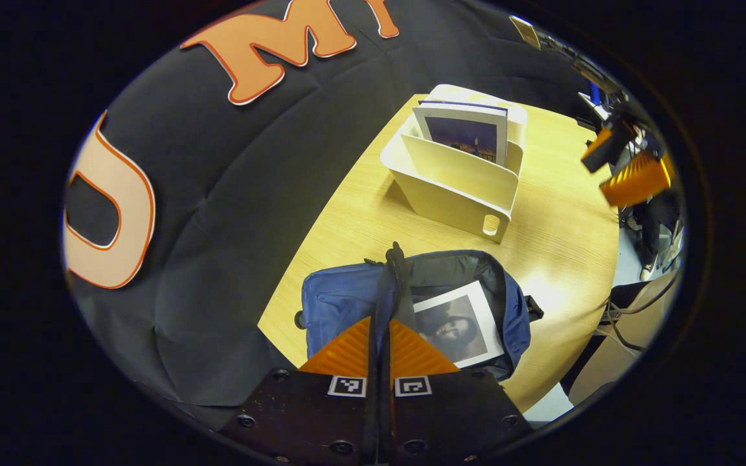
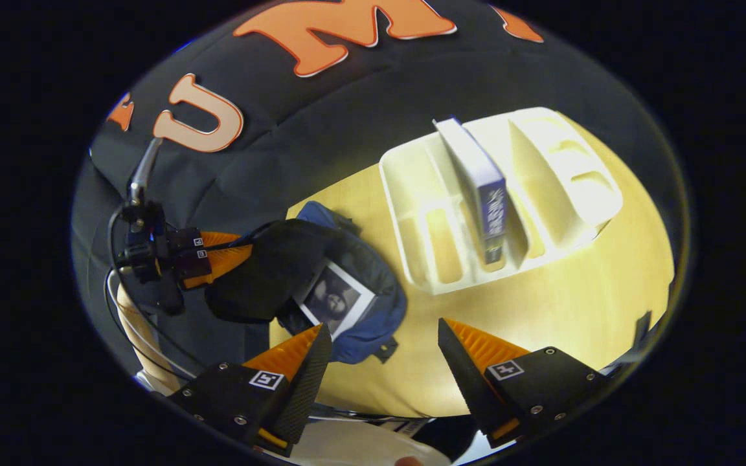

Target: Open the schoolbag, grab two books from the bookshelf and put them into the schoolbag.

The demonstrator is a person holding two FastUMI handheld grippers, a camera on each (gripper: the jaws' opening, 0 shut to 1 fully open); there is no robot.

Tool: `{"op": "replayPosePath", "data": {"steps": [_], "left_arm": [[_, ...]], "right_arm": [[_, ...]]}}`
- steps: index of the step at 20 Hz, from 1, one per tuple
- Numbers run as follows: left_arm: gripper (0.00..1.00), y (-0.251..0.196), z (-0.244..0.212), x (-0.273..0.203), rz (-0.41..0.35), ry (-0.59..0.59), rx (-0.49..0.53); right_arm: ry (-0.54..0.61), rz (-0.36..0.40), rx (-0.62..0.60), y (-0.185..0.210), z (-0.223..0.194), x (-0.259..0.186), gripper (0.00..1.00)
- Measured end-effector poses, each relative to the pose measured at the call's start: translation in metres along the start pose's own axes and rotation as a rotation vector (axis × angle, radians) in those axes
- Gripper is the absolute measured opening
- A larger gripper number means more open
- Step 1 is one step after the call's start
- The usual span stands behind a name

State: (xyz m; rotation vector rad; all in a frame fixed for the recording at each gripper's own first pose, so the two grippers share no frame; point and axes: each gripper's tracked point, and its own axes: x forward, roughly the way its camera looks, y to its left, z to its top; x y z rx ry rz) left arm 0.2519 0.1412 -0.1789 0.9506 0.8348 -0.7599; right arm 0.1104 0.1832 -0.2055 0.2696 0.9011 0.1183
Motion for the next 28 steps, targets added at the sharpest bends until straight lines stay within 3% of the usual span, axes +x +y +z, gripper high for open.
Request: {"op": "replayPosePath", "data": {"steps": [3,6,14,20,24,27,28], "left_arm": [[0.02,-0.003,0.000,0.003,-0.011,0.008,0.002],[0.02,-0.003,0.002,0.004,-0.010,0.015,0.013],[0.02,-0.008,-0.004,0.011,-0.037,0.016,-0.014],[0.02,-0.008,-0.009,0.015,-0.046,0.022,-0.036],[0.02,-0.010,-0.014,0.019,-0.056,0.025,-0.060],[0.02,-0.010,-0.015,0.021,-0.062,0.026,-0.064],[0.02,-0.009,-0.015,0.021,-0.061,0.026,-0.063]], "right_arm": [[-0.039,-0.086,-0.078,-0.023,0.046,-0.024,0.98],[-0.033,-0.093,-0.108,-0.024,0.092,-0.031,0.98],[0.139,-0.256,-0.183,-0.060,0.167,0.036,0.98],[0.289,-0.314,-0.180,-0.081,0.166,0.099,0.98],[0.354,-0.357,-0.182,-0.094,0.159,0.115,0.98],[0.372,-0.386,-0.183,-0.104,0.155,0.128,0.48],[0.370,-0.387,-0.179,-0.101,0.159,0.122,0.40]]}}
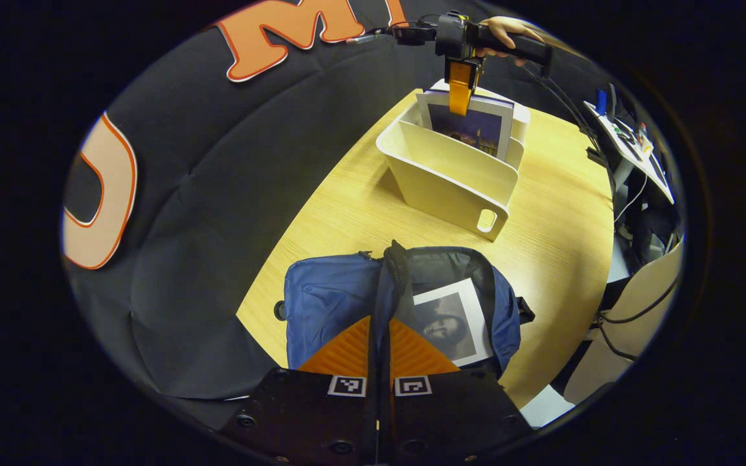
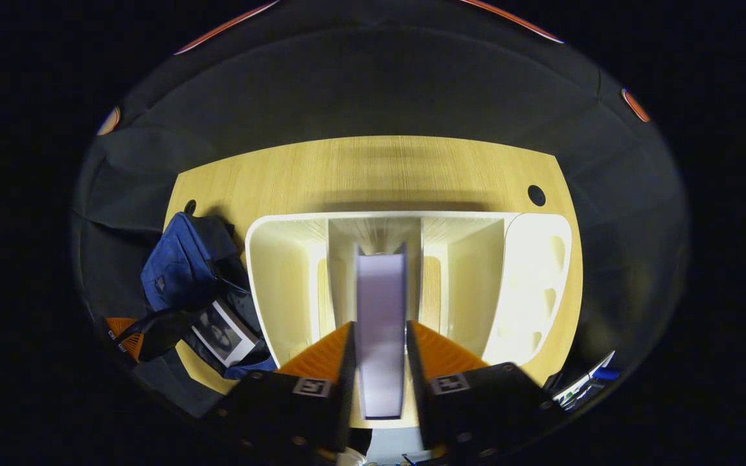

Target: Open the schoolbag, grab two books from the bookshelf and put them into the schoolbag.

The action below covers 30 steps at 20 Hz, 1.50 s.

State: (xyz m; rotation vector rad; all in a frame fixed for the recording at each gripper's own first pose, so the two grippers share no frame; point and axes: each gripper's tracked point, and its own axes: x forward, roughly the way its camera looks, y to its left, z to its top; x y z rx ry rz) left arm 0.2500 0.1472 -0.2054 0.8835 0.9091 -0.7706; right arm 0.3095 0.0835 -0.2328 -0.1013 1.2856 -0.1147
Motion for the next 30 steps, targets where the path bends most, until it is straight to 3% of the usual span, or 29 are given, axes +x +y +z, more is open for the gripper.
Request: {"op": "replayPosePath", "data": {"steps": [2,3,4,10,13,18,20,23,26,30], "left_arm": [[0.02,0.000,0.000,0.001,-0.001,-0.001,0.002],[0.02,0.000,0.000,0.001,-0.002,0.000,0.003],[0.02,-0.001,-0.001,0.001,-0.004,0.000,0.002],[0.02,-0.001,0.000,0.004,-0.011,0.003,0.007],[0.02,0.000,0.001,0.005,-0.013,0.004,0.022],[0.02,0.001,0.000,0.005,-0.011,0.000,0.018],[0.02,0.001,0.000,0.005,-0.006,-0.002,0.015],[0.02,0.002,0.003,0.000,0.005,-0.001,0.039],[0.02,0.001,0.006,-0.004,0.018,0.001,0.057],[0.02,-0.001,0.008,-0.008,0.040,-0.007,0.059]], "right_arm": [[0.002,-0.016,-0.001,-0.004,-0.002,-0.002,0.23],[0.000,-0.012,-0.005,-0.002,-0.003,-0.005,0.22],[-0.010,-0.006,-0.001,-0.001,-0.004,-0.011,0.30],[-0.124,0.064,0.003,0.007,-0.019,-0.090,0.30],[-0.248,0.067,-0.046,0.005,-0.031,-0.147,0.30],[-0.372,0.111,-0.040,0.008,-0.082,-0.220,0.30],[-0.406,0.165,-0.031,0.021,-0.105,-0.231,0.30],[-0.420,0.315,0.030,0.053,-0.136,-0.231,0.30],[-0.413,0.470,0.103,0.088,-0.154,-0.206,0.30],[-0.386,0.593,0.195,0.126,-0.163,-0.159,0.29]]}}
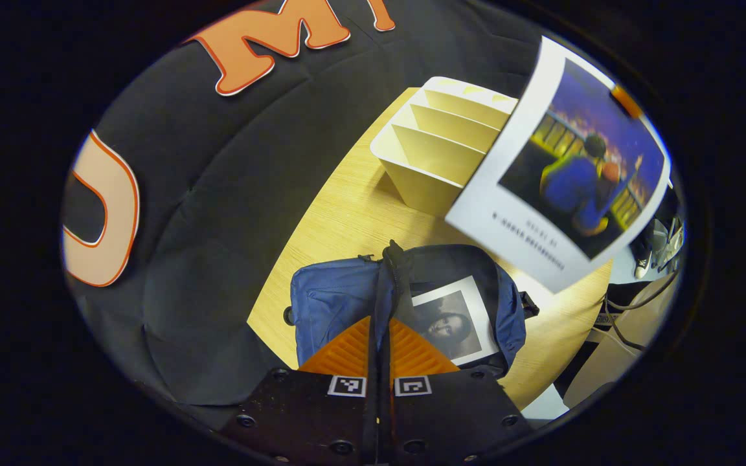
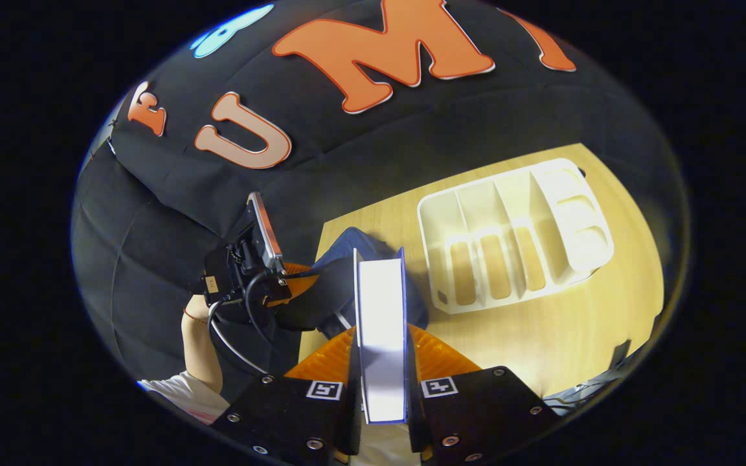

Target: Open the schoolbag, grab two books from the bookshelf and put them into the schoolbag.

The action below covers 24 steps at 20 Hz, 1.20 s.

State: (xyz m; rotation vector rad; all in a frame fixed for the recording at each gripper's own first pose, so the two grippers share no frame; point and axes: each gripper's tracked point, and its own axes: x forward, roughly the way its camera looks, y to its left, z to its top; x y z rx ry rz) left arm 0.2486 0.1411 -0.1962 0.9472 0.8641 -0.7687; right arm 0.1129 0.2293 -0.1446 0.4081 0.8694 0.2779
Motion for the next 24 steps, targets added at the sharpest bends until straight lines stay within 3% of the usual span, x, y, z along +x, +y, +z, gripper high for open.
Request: {"op": "replayPosePath", "data": {"steps": [4,11,19,24], "left_arm": [[0.02,-0.002,0.002,-0.004,0.018,-0.003,-0.002],[0.02,-0.005,0.010,-0.011,0.043,-0.012,-0.009],[0.02,-0.017,0.022,-0.028,0.065,-0.038,0.059],[0.02,-0.016,0.021,-0.028,0.074,-0.043,0.013]], "right_arm": [[-0.001,0.122,0.188,0.008,-0.023,0.064,0.29],[-0.043,0.188,0.491,-0.009,-0.056,0.172,0.29],[-0.187,0.174,0.632,0.034,-0.047,0.253,0.29],[-0.164,0.161,0.604,0.056,-0.051,0.288,0.29]]}}
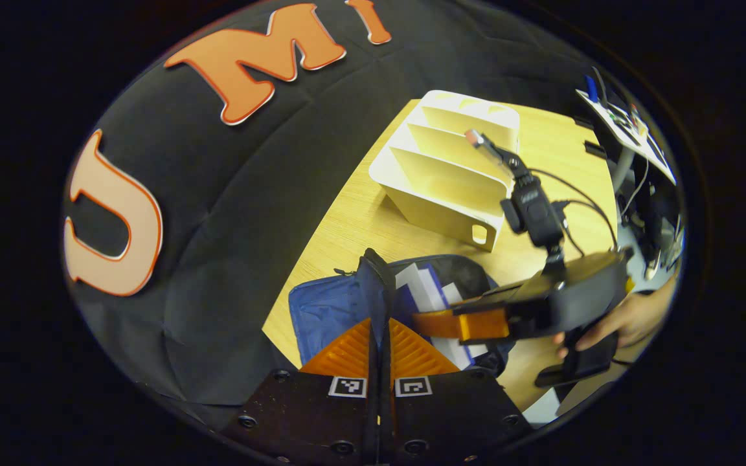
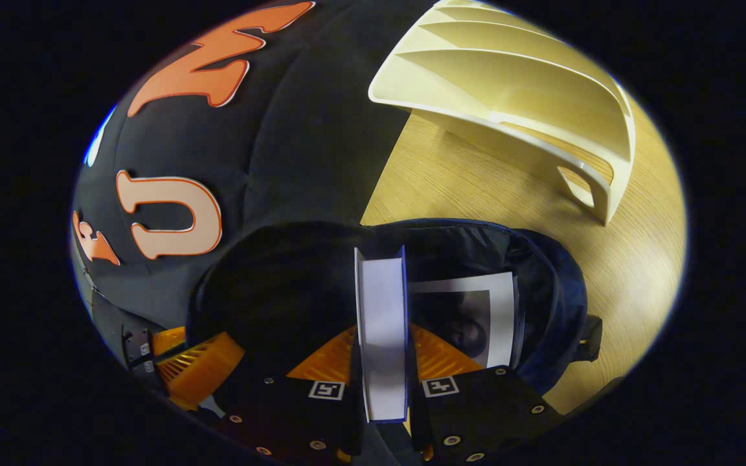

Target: Open the schoolbag, grab two books from the bookshelf and put them into the schoolbag.

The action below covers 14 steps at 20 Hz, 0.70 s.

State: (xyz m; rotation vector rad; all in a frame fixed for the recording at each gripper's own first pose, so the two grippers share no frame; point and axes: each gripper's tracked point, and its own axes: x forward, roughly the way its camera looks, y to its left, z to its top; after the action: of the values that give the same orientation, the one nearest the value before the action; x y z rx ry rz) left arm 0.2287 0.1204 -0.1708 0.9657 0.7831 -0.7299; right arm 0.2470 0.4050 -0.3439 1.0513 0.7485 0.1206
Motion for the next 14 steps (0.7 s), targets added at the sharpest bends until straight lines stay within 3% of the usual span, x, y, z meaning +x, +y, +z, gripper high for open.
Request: {"op": "replayPosePath", "data": {"steps": [1,2,3,4,7,12,14], "left_arm": [[0.02,0.004,-0.001,-0.003,0.009,0.006,0.000],[0.02,0.004,-0.002,-0.002,0.007,0.002,-0.007],[0.02,0.002,-0.005,-0.001,0.003,0.004,-0.016],[0.02,0.001,-0.010,0.002,-0.001,0.012,-0.025],[0.02,-0.003,-0.011,0.006,-0.009,0.009,-0.038],[0.02,-0.005,-0.013,0.004,-0.009,0.002,-0.029],[0.02,-0.008,-0.015,0.005,-0.015,-0.002,-0.026]], "right_arm": [[0.022,-0.012,0.002,-0.003,-0.003,0.002,0.41],[0.030,-0.044,-0.010,-0.010,-0.003,0.003,0.43],[0.035,-0.098,-0.039,-0.023,-0.003,-0.001,0.37],[0.042,-0.121,-0.052,-0.032,-0.003,0.000,0.42],[0.054,-0.148,-0.040,-0.041,0.003,-0.010,0.97],[-0.090,-0.148,-0.053,-0.044,0.068,-0.041,0.97],[-0.071,-0.140,-0.087,-0.047,0.082,-0.064,0.97]]}}
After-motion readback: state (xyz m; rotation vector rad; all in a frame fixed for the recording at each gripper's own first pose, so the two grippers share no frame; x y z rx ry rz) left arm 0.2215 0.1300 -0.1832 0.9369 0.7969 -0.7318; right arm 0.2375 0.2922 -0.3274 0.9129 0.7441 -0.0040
